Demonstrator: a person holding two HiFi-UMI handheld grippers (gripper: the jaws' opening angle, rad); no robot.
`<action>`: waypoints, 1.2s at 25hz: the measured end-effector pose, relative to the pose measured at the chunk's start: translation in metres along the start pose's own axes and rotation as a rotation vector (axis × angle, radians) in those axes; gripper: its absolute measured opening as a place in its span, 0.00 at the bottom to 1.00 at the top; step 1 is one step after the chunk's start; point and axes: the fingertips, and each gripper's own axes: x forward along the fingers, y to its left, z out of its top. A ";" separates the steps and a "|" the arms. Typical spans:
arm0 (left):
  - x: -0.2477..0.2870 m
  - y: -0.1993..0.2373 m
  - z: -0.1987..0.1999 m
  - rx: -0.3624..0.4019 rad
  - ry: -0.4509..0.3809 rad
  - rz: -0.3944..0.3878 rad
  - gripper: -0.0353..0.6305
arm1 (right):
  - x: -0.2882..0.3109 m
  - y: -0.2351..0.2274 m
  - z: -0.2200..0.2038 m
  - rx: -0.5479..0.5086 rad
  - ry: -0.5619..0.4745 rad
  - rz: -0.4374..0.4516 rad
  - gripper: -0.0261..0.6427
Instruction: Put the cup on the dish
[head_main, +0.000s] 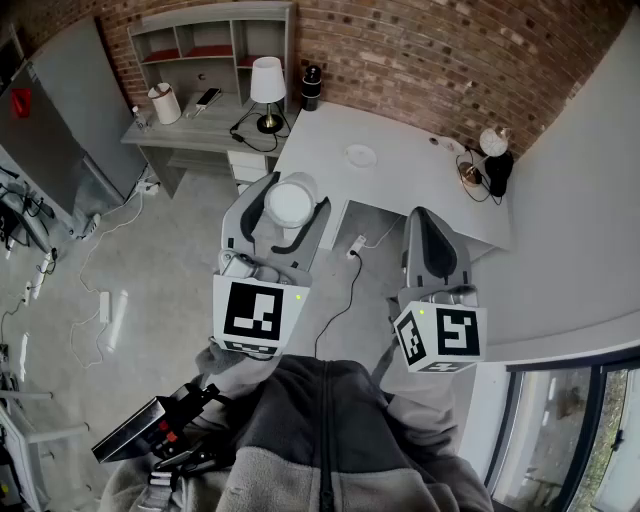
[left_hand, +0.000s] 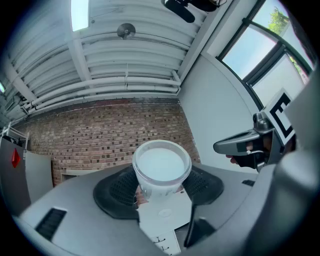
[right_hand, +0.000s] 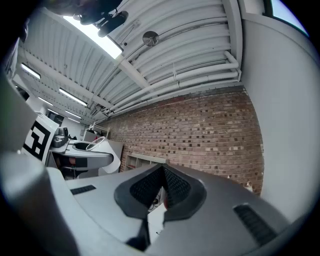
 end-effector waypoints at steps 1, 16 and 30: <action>0.000 0.000 0.000 0.000 0.001 -0.001 0.46 | 0.000 0.000 -0.001 -0.001 0.001 -0.001 0.04; -0.005 -0.003 -0.013 -0.018 0.016 -0.016 0.46 | -0.003 0.014 -0.013 -0.018 0.019 0.045 0.04; -0.019 0.027 -0.050 -0.044 0.066 -0.038 0.46 | 0.010 0.041 -0.043 0.004 0.084 0.048 0.04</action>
